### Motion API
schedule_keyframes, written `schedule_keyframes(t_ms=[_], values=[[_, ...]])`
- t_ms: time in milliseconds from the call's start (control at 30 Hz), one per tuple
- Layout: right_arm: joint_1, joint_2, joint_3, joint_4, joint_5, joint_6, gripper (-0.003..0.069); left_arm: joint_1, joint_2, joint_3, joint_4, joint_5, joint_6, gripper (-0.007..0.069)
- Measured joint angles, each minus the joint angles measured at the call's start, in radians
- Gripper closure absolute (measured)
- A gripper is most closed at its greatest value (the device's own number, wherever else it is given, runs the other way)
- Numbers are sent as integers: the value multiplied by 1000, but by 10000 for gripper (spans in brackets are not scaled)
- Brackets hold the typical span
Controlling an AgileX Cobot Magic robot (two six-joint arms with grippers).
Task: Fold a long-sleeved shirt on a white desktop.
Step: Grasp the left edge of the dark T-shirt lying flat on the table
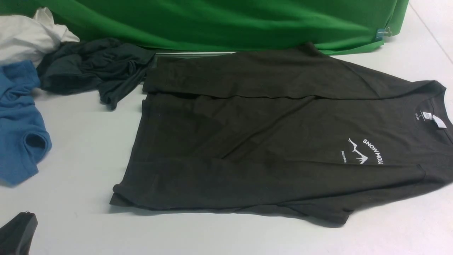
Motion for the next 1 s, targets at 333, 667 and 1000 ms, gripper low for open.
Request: schedule_keyframes(t_ms=[333, 667, 1000], values=[[0, 0, 0, 0, -1, 0, 418, 0, 0, 0, 0, -3, 0, 606], [0, 0, 0, 0, -2, 0, 418, 0, 0, 0, -102, -216, 0, 606], [0, 0, 0, 0, -259, 206, 418, 0, 0, 0, -301, -617, -65, 606]])
